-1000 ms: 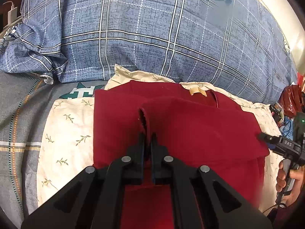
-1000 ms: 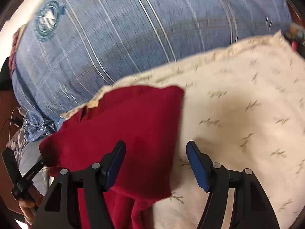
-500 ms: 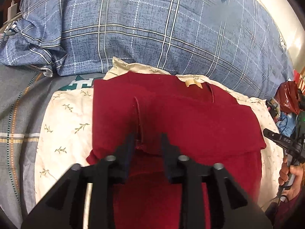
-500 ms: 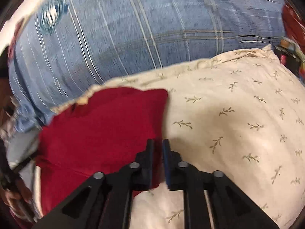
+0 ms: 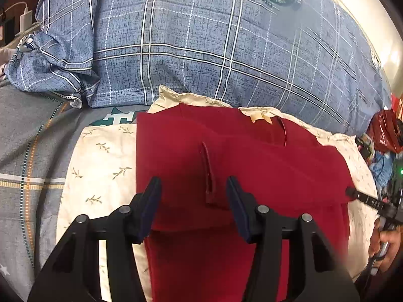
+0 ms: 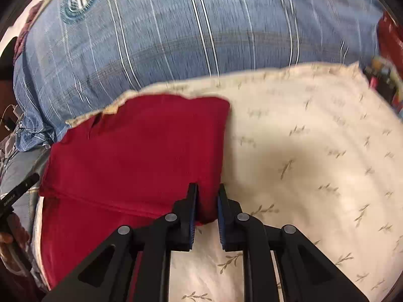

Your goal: Fold small clothes

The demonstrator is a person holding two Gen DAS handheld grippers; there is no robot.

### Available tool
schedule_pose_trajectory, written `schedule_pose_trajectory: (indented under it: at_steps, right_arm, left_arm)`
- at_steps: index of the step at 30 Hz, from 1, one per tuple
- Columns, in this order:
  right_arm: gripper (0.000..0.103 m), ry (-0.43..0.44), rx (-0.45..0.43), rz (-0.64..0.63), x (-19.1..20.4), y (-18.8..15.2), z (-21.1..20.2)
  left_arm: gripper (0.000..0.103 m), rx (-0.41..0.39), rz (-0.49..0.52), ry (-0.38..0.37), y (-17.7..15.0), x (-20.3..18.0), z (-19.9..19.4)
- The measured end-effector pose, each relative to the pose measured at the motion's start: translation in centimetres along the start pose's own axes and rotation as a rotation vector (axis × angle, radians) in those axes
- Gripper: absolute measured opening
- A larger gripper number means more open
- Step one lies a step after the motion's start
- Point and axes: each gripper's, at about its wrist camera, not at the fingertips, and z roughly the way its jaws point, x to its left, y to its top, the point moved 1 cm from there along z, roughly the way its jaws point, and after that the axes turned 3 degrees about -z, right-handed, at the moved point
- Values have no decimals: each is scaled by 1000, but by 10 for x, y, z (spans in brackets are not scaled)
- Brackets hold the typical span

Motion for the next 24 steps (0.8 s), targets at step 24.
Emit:
schedule_pose_trajectory:
  at_steps: [24]
  right_arm:
    - [37,-10,-81,-109,48,28,8]
  left_arm:
    - [63,34,19,143,9,0,52]
